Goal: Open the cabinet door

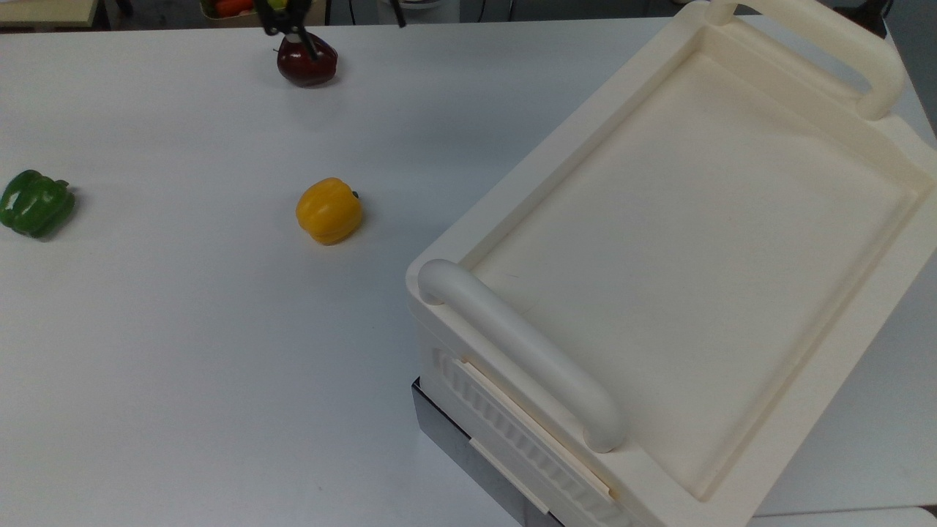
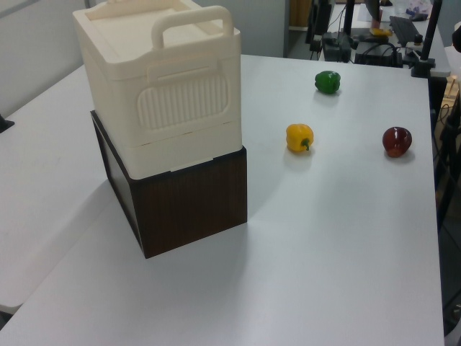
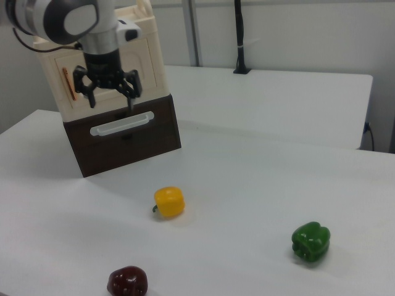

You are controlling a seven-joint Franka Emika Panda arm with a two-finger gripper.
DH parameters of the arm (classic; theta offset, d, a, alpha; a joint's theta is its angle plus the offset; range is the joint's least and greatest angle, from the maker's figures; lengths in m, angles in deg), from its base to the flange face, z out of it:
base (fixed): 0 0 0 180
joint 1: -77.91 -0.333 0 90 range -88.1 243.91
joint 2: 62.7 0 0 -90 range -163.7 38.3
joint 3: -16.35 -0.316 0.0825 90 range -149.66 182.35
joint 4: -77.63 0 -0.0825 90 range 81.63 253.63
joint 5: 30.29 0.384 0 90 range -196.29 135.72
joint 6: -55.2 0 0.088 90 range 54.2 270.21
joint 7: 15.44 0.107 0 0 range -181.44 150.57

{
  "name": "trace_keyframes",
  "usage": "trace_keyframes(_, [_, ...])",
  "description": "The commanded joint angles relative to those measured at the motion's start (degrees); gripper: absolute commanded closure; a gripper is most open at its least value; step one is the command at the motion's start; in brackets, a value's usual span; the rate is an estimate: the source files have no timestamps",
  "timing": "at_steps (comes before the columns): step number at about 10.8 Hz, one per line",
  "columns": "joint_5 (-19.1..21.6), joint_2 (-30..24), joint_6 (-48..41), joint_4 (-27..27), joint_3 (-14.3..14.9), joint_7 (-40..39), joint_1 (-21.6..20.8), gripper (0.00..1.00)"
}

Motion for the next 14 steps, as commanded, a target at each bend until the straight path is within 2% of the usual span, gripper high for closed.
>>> trace_keyframes(1, [0.6,0.7,6.4,0.1,-2.3,-2.6,-4.5,0.00])
trace_keyframes(7, [-1.4,4.1,19.9,-0.1,-2.2,-1.7,-14.2,0.00])
trace_keyframes(8, [-1.5,4.9,21.0,-0.1,-2.2,-0.8,-14.8,0.15])
trace_keyframes(9, [-1.5,5.5,23.2,-0.1,-2.2,0.3,-15.4,0.24])
trace_keyframes(10, [-1.5,5.8,24.9,-0.1,-2.3,1.0,-15.8,0.25])
trace_keyframes(11, [-1.5,5.9,25.3,-0.1,-2.4,1.2,-16.3,0.33])
trace_keyframes(12, [-1.6,6.6,26.0,-0.1,-2.4,1.2,-16.4,0.48])
trace_keyframes(14, [-1.6,6.8,28.4,-0.3,-2.5,1.9,-17.5,0.48])
